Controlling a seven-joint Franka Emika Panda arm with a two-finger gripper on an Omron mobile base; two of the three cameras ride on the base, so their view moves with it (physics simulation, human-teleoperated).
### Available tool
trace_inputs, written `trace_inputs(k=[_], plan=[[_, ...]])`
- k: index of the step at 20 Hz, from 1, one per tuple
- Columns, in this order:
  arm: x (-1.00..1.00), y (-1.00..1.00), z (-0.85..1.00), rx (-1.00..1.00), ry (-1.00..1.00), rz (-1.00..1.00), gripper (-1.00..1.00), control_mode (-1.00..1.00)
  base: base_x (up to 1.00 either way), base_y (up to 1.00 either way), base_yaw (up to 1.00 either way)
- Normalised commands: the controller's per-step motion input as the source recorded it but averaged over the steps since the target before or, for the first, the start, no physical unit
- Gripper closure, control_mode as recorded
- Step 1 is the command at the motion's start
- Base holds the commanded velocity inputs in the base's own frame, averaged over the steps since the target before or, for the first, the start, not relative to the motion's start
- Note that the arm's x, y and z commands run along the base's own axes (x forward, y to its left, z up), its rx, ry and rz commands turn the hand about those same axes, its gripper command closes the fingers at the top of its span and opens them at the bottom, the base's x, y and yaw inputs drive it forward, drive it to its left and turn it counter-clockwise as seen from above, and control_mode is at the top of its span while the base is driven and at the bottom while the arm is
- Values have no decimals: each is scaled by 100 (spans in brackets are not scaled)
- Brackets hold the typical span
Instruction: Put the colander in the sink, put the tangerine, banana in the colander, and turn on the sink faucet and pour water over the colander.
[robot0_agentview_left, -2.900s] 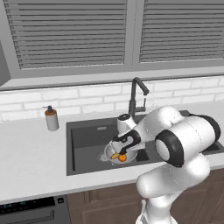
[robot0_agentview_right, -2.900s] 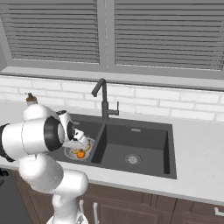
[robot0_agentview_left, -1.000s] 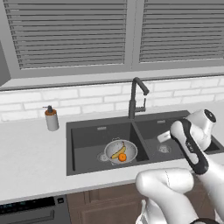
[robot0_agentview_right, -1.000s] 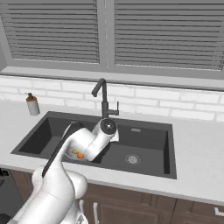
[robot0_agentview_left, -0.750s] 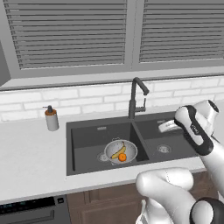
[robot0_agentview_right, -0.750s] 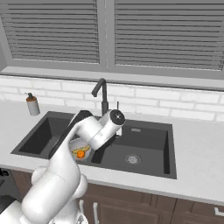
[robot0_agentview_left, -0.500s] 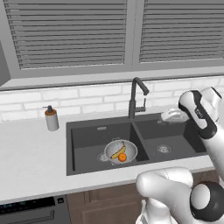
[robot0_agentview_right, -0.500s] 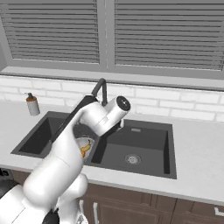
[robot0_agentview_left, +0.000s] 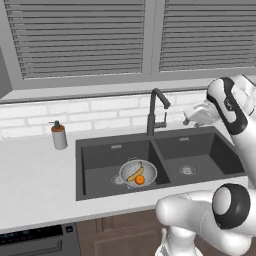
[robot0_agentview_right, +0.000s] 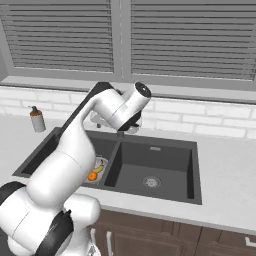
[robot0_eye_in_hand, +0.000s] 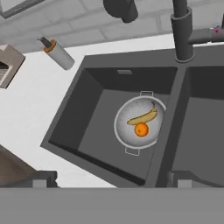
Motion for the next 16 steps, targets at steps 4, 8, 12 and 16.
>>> trace_inputs(k=[4, 8, 12, 16], plan=[[25, 18, 38, 0, 0, -2, -100, -100, 0, 0, 0], [30, 24, 31, -6, 0, -13, -100, -100, 0, 0, 0], [44, 5, 31, -11, 1, -12, -100, -100, 0, 0, 0], [41, 3, 28, -12, 7, -16, -100, -100, 0, 0, 0]])
